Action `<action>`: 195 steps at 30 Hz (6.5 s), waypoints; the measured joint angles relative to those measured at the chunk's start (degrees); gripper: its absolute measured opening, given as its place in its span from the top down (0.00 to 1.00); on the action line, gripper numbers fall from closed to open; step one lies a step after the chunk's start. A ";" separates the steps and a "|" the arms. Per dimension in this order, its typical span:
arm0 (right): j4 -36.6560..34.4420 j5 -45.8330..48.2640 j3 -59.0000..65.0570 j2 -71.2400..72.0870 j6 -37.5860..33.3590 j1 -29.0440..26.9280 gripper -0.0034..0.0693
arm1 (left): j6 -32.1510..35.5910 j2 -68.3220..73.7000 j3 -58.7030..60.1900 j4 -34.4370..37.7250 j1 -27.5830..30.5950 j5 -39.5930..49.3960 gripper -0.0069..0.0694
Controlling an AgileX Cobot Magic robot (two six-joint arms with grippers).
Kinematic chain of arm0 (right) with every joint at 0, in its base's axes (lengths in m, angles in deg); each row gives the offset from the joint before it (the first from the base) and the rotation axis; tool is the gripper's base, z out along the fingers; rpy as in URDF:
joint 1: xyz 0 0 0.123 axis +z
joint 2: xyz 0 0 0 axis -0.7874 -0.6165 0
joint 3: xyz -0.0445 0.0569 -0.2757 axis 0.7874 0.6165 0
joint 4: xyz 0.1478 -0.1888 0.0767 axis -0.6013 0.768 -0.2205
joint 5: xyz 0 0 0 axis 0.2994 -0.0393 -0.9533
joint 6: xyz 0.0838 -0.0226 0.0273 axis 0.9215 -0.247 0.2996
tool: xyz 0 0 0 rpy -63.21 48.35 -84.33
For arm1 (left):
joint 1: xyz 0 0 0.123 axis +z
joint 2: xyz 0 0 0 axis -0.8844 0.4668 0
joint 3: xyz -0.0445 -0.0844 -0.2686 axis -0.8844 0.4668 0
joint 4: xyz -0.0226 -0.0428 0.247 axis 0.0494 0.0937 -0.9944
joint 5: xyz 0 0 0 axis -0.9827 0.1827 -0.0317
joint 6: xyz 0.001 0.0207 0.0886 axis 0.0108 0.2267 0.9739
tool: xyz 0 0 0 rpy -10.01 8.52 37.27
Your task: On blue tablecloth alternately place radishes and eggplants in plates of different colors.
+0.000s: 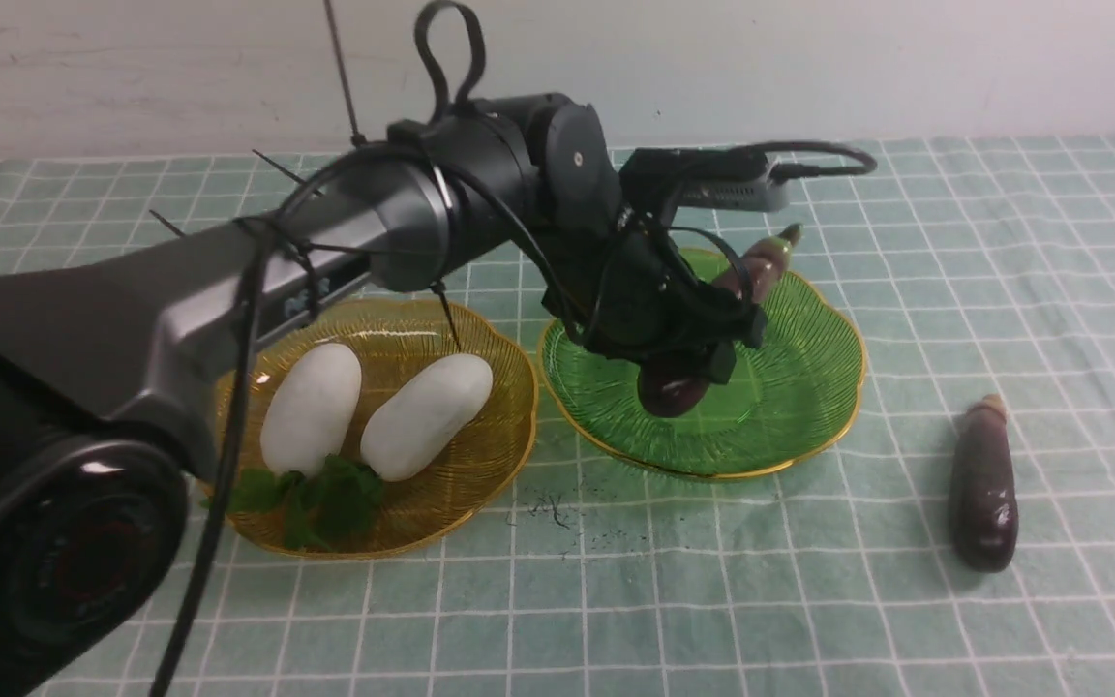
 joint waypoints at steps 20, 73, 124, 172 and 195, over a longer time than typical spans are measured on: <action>-9.10 -13.33 6.23 -10.16 -6.20 3.63 0.20 | -1.74 -7.51 -14.00 -5.39 8.15 23.36 0.88; -17.11 -1.66 -42.81 -35.55 -2.11 23.47 0.54 | -7.94 -73.00 39.73 -21.01 8.00 17.83 0.92; -4.62 -75.50 56.60 87.85 -4.55 22.96 0.97 | -9.77 -101.30 71.87 -18.94 8.00 -9.45 0.92; -4.67 -74.05 56.65 87.92 -4.68 22.96 0.97 | 1.05 -127.25 109.45 -17.32 29.44 -24.92 0.92; -4.67 -74.05 56.65 87.92 -4.69 22.96 0.97 | 0.81 -127.25 109.45 -17.32 29.33 -24.74 0.92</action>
